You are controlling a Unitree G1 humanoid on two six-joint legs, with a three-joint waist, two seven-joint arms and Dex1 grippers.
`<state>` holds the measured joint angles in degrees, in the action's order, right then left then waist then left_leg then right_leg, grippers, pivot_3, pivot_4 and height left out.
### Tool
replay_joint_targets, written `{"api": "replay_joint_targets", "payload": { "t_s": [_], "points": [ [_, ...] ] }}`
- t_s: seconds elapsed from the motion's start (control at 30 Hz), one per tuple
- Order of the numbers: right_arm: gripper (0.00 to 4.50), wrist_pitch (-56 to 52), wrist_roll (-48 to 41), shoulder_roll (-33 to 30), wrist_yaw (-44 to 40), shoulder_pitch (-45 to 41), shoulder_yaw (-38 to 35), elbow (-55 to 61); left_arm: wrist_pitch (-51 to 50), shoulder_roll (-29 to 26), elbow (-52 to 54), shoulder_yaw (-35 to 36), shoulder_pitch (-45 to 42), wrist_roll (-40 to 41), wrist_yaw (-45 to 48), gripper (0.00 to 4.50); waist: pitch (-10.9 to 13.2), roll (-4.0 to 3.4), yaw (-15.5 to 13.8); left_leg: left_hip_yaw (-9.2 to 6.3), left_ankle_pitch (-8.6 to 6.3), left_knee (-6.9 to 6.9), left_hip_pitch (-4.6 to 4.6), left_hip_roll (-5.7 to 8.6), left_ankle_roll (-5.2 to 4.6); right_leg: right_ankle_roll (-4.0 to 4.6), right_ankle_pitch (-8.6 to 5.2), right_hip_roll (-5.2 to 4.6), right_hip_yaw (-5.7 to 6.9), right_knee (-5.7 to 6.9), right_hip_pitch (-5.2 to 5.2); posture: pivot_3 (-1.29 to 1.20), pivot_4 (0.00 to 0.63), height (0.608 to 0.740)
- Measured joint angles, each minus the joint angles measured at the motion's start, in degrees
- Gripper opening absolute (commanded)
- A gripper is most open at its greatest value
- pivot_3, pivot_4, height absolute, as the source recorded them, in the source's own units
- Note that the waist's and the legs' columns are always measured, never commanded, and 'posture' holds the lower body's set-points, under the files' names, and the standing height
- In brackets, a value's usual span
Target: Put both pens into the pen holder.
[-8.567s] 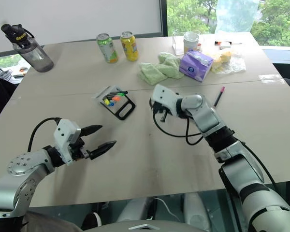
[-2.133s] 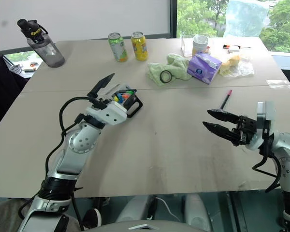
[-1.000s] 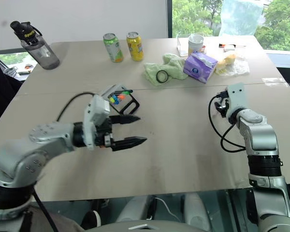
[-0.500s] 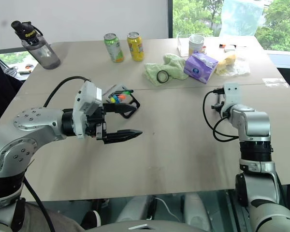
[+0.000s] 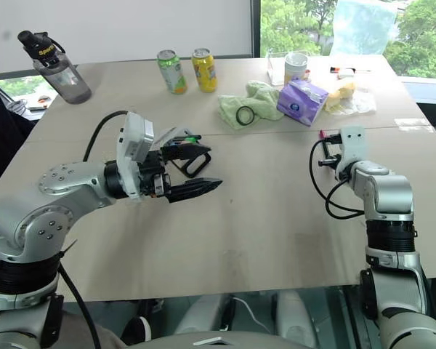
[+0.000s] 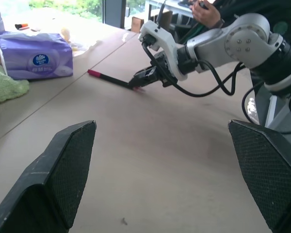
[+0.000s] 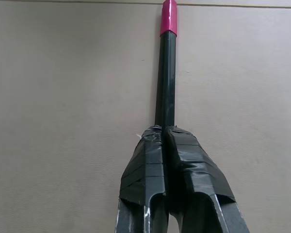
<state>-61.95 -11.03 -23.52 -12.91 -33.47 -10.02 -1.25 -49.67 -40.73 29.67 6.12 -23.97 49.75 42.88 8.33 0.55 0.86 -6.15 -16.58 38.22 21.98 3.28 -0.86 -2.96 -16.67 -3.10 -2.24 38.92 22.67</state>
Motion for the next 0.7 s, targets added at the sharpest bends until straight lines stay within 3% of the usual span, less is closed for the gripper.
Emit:
{"api": "replay_joint_targets", "payload": {
  "t_s": [0.13, 0.23, 0.37, 0.63, 0.7],
  "points": [
    [0.07, -0.4, -0.1, -0.7, -0.2, 1.2, 0.0, 1.3, 0.1, 0.4, -0.5, 0.0, 0.6, -0.2, -0.3, 4.5, 0.0, 0.0, 0.1, 0.0, 0.0, 0.0, -0.01, 0.0, 0.0, 0.0, 0.0, 0.0, -0.02, 0.0, 0.0, 0.0, 0.15, 0.74],
    [0.91, -0.6, -0.4, -1.1, -1.0, 1.6, 0.2, 1.5, 0.4, 0.4, -0.6, 0.0, 0.6, -0.5, -0.1, 4.5, 0.0, 0.0, 0.0, 0.0, 0.0, -0.01, 0.0, 0.0, 0.0, 0.0, 0.0, 0.01, 0.0, -0.01, 0.0, 0.0, 0.15, 0.74],
    [2.78, -1.3, 0.2, -1.2, -0.4, 2.3, 0.6, 1.4, 0.9, 0.2, -1.3, 0.0, 0.6, -1.3, 0.5, 4.5, 0.0, -0.02, 0.3, 0.04, 0.0, -0.02, -0.01, 0.0, 0.0, 0.0, 0.0, 0.01, -0.06, 0.0, 0.02, 0.0, 0.15, 0.74],
    [2.78, -2.4, 0.6, -1.1, -0.1, 1.3, 1.1, 0.9, 1.2, 0.2, -1.2, 0.0, 1.3, -1.4, 0.6, 4.5, 0.0, -0.01, 0.9, 0.04, 0.0, -0.03, -0.01, -0.02, 0.0, 0.0, 0.0, 0.02, -0.06, 0.0, 0.02, 0.0, 0.15, 0.74],
    [2.24, -2.9, 0.4, -1.2, -0.4, 1.1, 1.1, 0.8, 1.2, 0.2, -1.2, 0.0, 1.7, -1.4, 0.6, 4.5, 0.0, -0.01, 0.9, 0.03, 0.0, -0.03, -0.01, -0.02, 0.0, 0.0, 0.0, 0.02, -0.05, 0.0, 0.02, 0.0, 0.15, 0.74]
  ]
}}
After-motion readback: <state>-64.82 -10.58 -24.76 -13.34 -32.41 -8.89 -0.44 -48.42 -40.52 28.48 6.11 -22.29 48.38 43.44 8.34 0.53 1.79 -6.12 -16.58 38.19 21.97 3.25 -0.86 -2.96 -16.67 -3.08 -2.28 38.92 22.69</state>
